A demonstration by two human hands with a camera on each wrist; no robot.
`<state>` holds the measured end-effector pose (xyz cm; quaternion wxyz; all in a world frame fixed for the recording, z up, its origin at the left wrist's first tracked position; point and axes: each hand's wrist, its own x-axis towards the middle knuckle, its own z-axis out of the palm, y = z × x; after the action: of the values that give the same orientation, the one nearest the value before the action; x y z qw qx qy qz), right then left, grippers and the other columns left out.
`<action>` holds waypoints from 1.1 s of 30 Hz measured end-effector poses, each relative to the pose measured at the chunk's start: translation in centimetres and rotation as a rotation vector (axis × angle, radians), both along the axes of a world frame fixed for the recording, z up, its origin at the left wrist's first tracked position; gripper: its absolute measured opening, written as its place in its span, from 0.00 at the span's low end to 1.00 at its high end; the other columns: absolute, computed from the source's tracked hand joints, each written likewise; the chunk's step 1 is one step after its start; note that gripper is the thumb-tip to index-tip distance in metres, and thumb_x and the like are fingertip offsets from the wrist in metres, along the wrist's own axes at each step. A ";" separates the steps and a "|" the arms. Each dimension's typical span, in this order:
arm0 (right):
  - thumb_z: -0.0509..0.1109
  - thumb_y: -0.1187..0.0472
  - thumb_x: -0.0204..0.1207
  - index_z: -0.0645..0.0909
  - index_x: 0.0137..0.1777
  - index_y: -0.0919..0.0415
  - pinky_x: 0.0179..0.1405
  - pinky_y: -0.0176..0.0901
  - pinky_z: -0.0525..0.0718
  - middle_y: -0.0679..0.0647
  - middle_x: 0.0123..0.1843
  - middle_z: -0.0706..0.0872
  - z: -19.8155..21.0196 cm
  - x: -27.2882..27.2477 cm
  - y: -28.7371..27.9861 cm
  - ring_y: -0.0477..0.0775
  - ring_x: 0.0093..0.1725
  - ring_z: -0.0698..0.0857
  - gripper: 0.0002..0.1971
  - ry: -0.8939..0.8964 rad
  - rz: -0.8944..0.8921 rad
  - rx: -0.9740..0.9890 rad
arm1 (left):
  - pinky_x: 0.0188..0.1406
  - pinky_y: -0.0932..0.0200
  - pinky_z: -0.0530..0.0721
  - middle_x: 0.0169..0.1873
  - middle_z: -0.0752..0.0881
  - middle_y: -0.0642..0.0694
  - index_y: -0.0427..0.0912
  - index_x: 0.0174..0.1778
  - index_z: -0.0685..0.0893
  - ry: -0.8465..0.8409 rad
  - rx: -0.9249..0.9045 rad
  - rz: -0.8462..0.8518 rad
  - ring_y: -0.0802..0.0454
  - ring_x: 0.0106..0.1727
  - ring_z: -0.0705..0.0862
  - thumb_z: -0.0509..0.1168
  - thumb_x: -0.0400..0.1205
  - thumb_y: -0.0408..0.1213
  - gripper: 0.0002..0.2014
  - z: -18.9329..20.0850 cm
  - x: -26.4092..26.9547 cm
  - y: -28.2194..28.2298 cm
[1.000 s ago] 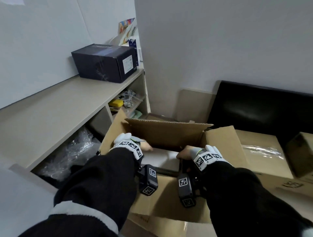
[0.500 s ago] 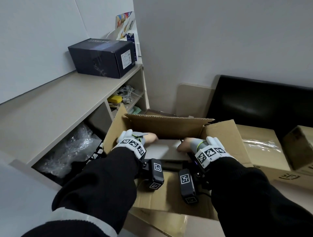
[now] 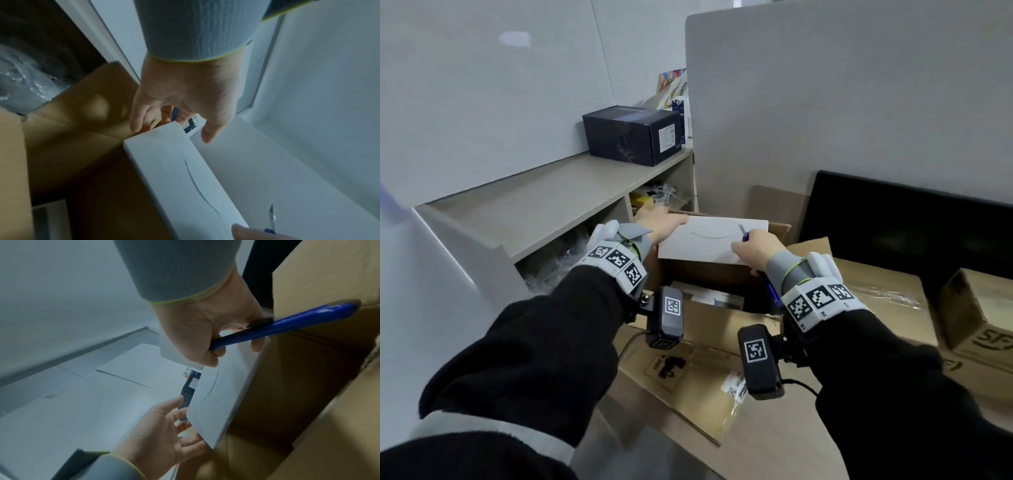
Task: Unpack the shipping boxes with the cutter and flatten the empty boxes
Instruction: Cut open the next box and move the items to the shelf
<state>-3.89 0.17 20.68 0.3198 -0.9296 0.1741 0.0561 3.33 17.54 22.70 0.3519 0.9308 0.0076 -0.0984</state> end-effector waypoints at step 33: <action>0.62 0.58 0.79 0.71 0.47 0.60 0.34 0.41 0.70 0.53 0.43 0.74 8.4 22.2 18.8 0.56 0.42 0.75 0.05 -0.150 0.033 0.184 | 0.67 0.47 0.79 0.68 0.78 0.40 0.38 0.72 0.73 -0.453 -0.128 -0.011 0.42 0.65 0.80 0.74 0.71 0.25 0.32 5.8 22.8 22.0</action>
<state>18.35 18.98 29.13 0.4148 -0.9008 0.1284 0.0075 26.15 39.52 28.48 0.4025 0.9049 -0.0829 0.1110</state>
